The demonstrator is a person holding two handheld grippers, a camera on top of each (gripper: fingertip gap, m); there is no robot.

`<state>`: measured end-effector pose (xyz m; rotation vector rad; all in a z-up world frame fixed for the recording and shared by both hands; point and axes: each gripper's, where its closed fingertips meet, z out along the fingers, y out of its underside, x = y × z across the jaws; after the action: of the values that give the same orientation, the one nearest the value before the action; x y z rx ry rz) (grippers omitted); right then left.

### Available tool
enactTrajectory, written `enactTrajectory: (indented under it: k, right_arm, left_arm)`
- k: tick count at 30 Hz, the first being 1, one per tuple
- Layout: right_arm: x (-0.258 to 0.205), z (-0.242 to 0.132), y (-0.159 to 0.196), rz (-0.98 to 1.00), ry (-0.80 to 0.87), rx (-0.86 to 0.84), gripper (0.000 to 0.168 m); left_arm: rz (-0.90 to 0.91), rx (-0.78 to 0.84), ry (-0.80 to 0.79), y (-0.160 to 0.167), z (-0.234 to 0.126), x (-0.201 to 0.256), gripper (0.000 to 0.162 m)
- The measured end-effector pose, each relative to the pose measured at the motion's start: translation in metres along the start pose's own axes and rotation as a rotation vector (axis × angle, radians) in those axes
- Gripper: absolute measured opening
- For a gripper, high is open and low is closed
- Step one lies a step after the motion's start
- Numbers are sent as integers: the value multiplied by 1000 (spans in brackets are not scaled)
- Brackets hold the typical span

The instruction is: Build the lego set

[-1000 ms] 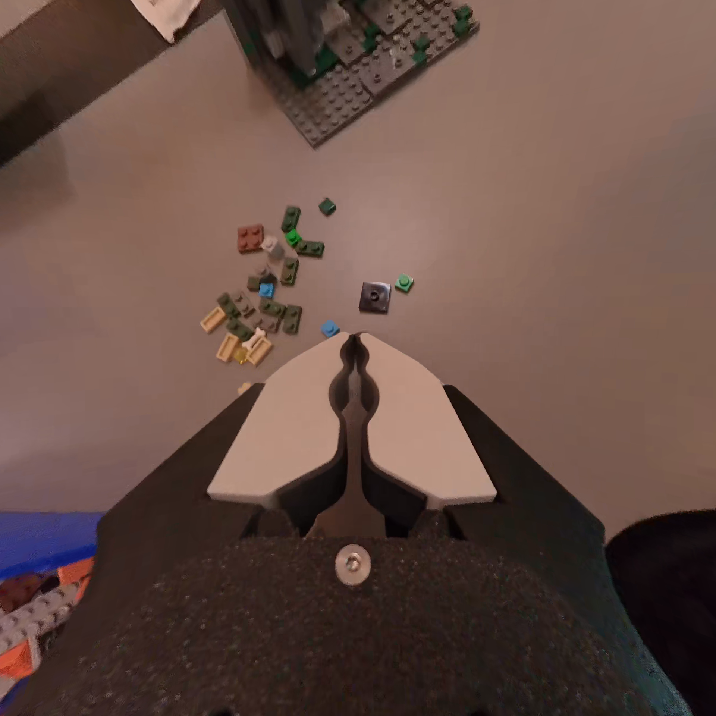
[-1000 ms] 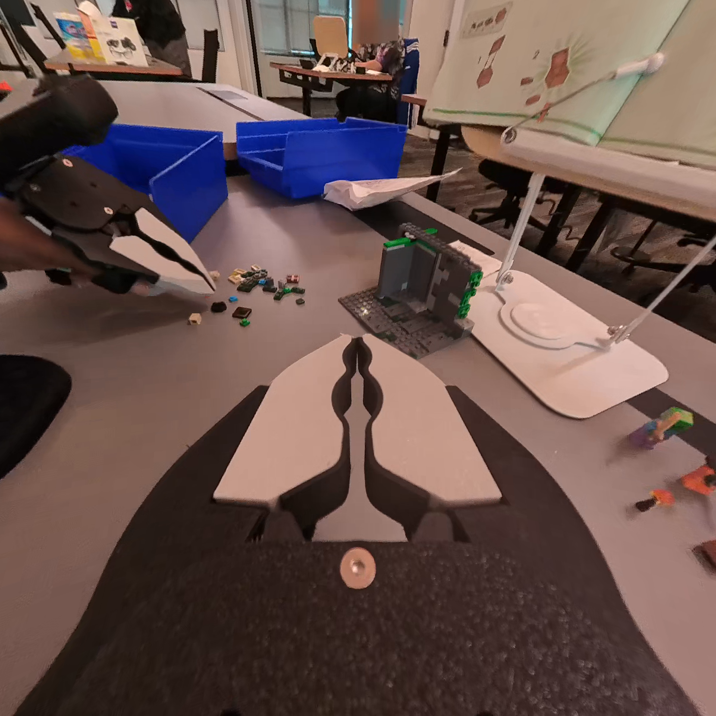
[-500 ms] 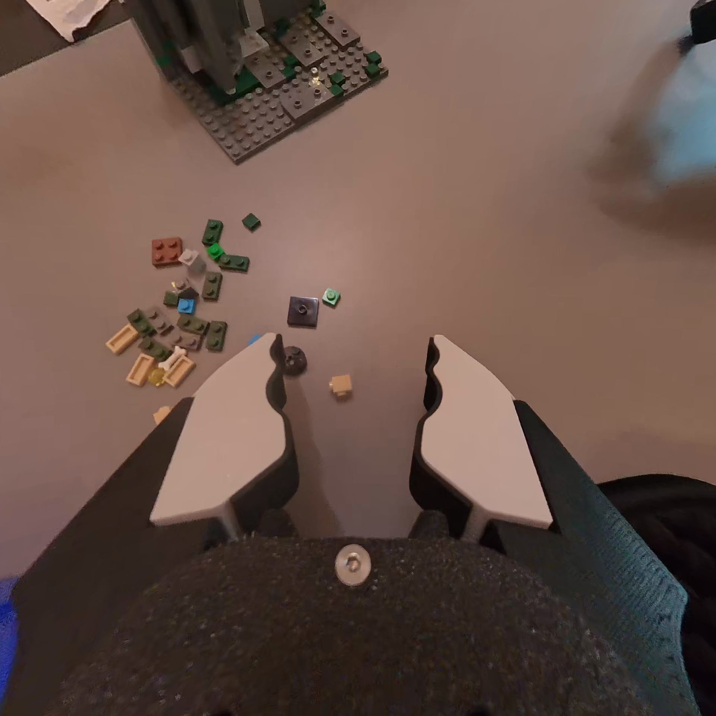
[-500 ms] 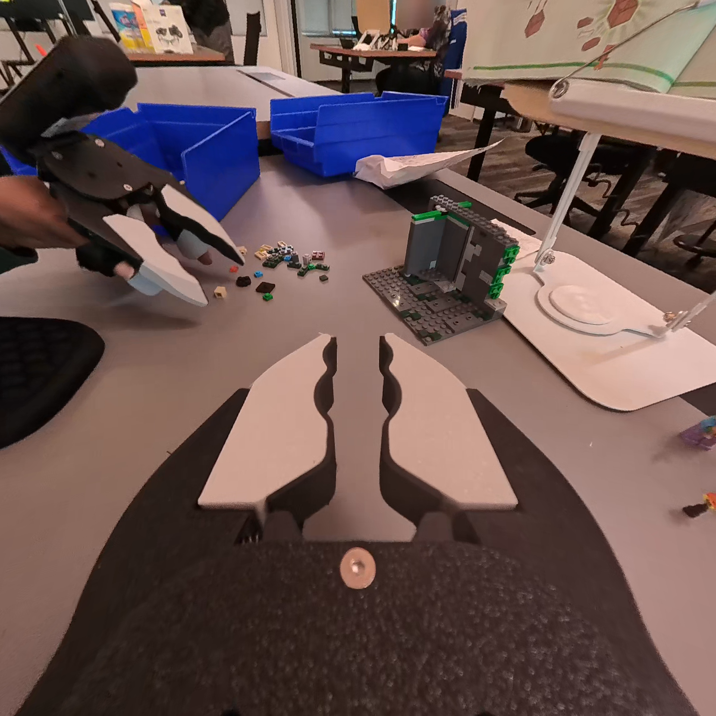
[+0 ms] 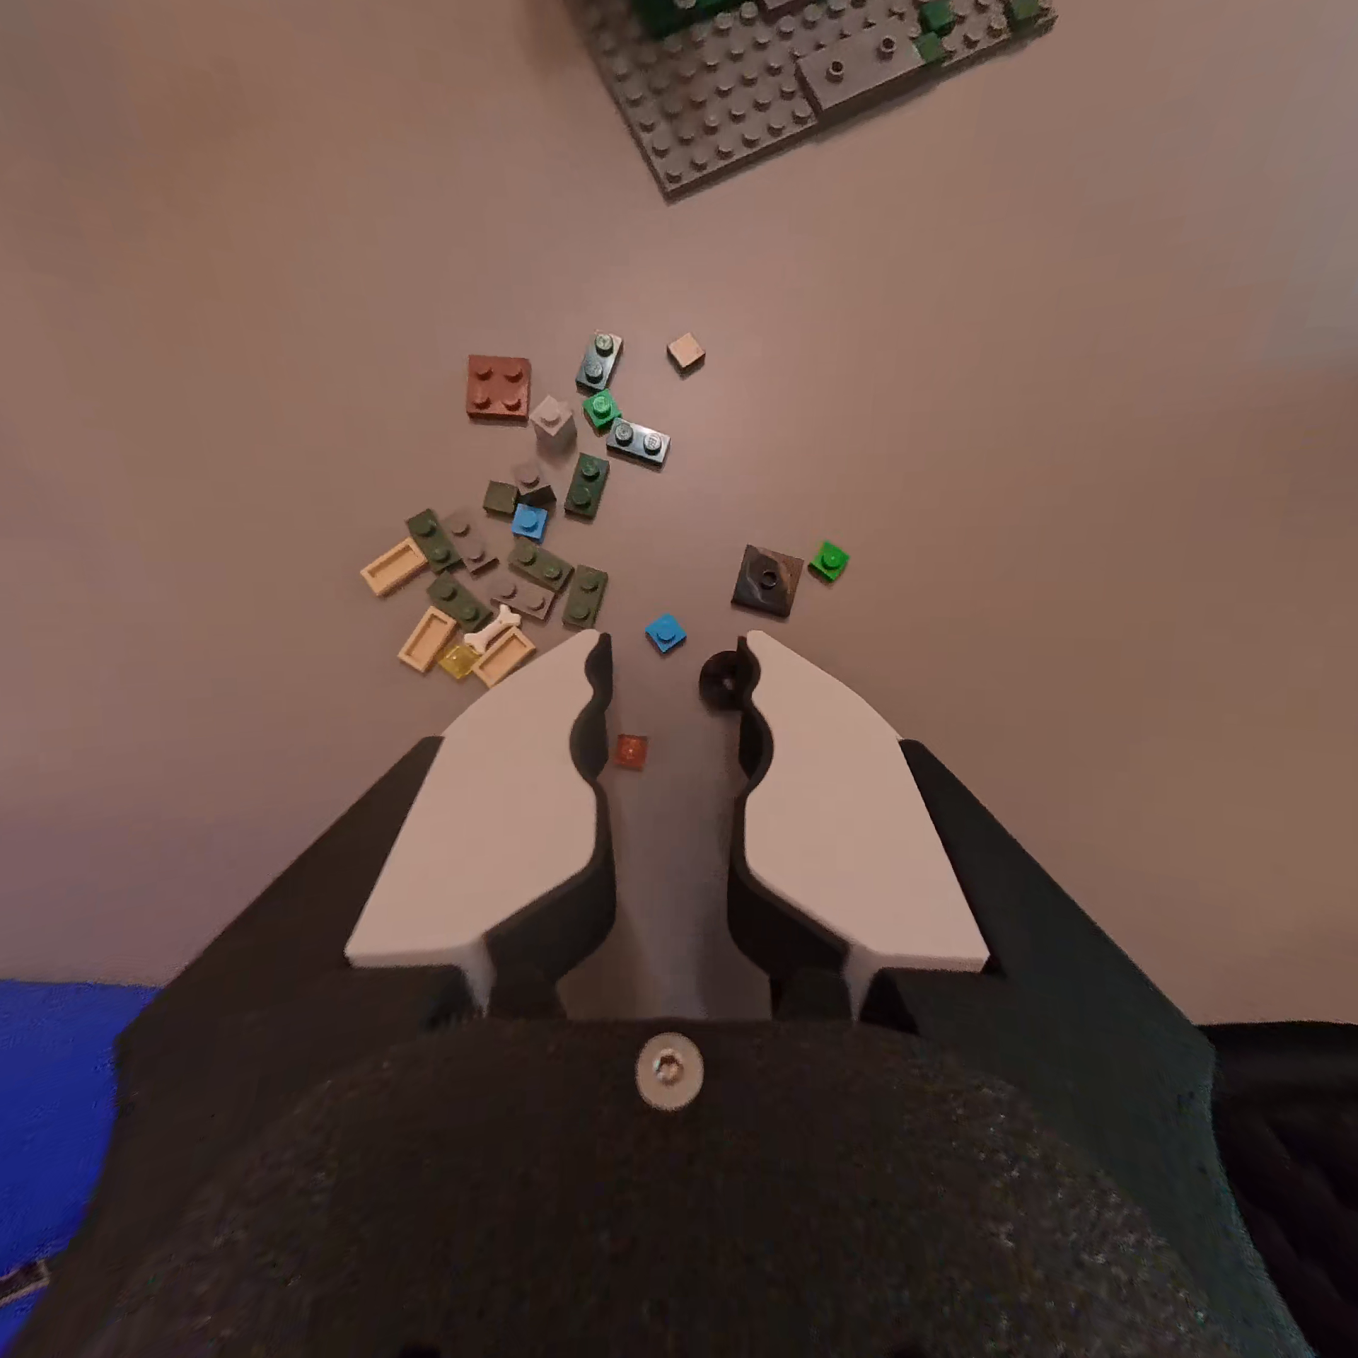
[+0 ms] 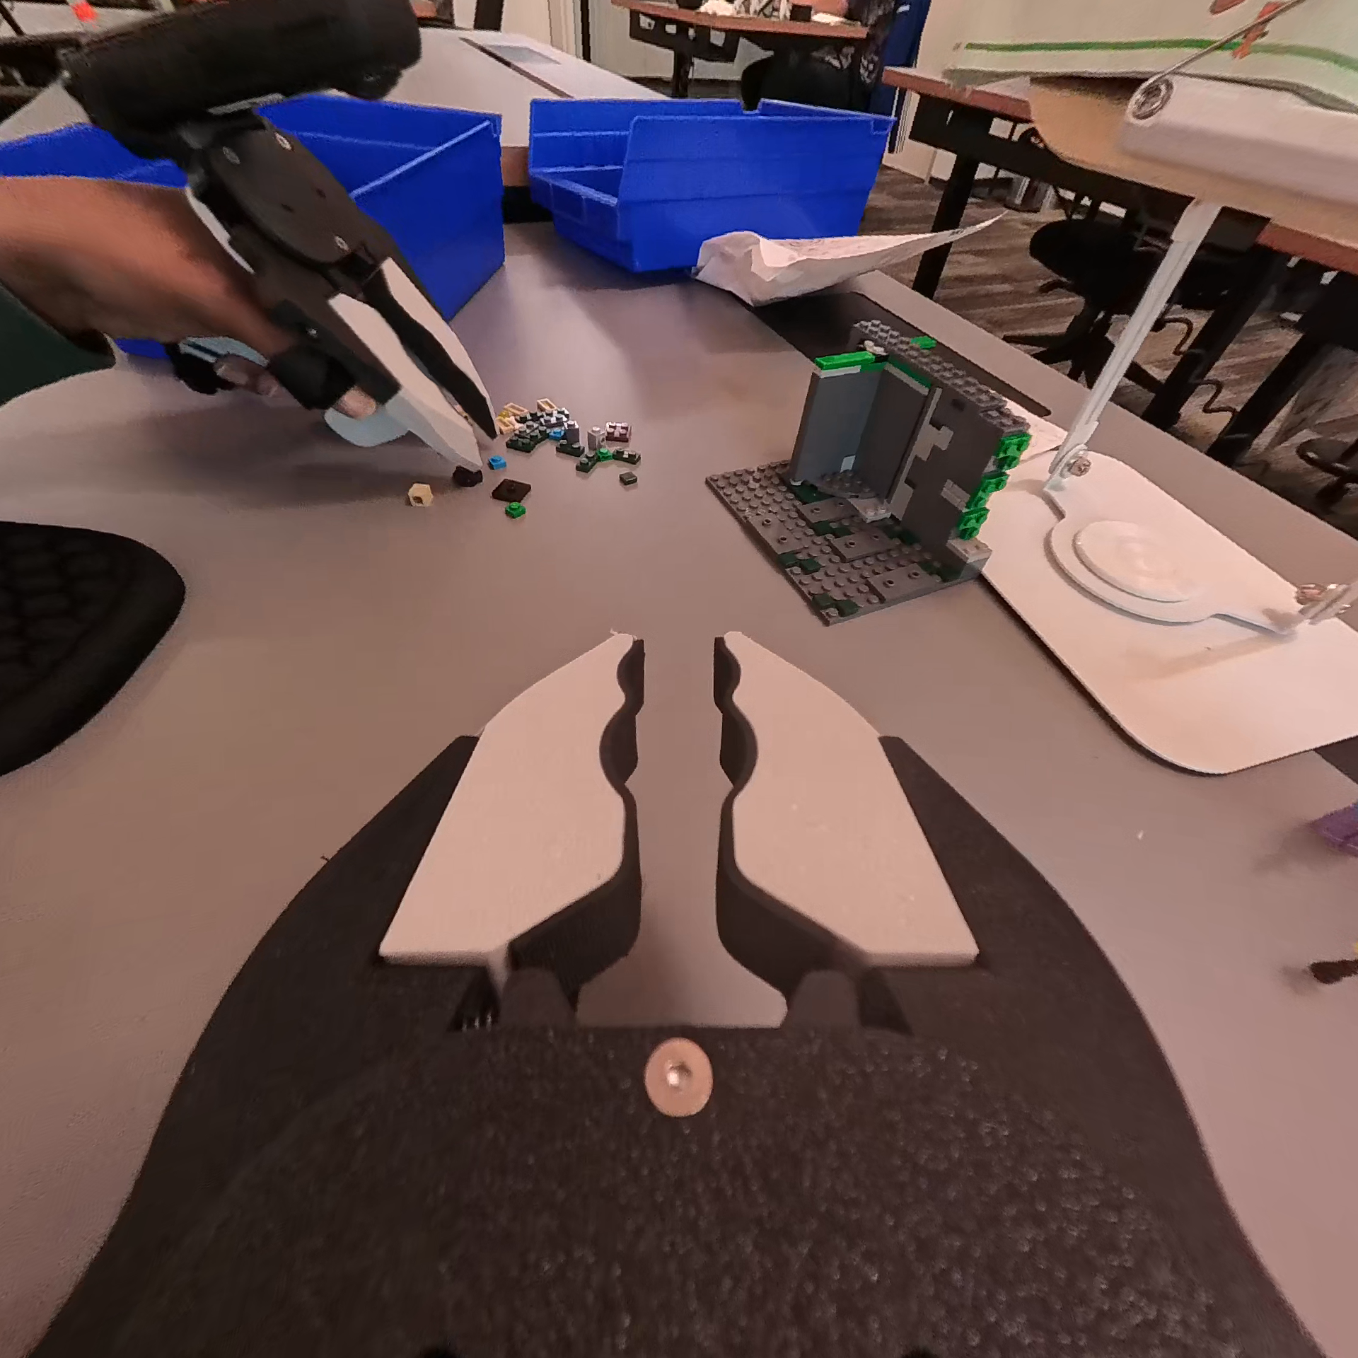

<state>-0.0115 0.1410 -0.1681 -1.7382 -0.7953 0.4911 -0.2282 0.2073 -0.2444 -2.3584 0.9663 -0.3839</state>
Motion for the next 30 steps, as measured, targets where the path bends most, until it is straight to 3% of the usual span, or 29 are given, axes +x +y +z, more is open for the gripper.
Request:
enactTrajectory:
  k: [10, 18, 23, 30]
  right_arm:
    - [-2, 0, -1, 12, -9, 1, 17]
    - [-1, 0, 0, -9, 3, -9, 16]
    - [0, 0, 0, -15, 8, -8, 16]
    - [0, 1, 4, -5, 1, -13, 16]
  left_arm:
    - [-56, -19, -13, -1, 8, -5, 23]
    - [12, -64, -75, 0, 8, -5, 10]
    - [161, -38, -46, -1, 6, 8, 9]
    - [485, 62, 117, -20, -9, 90, 9]
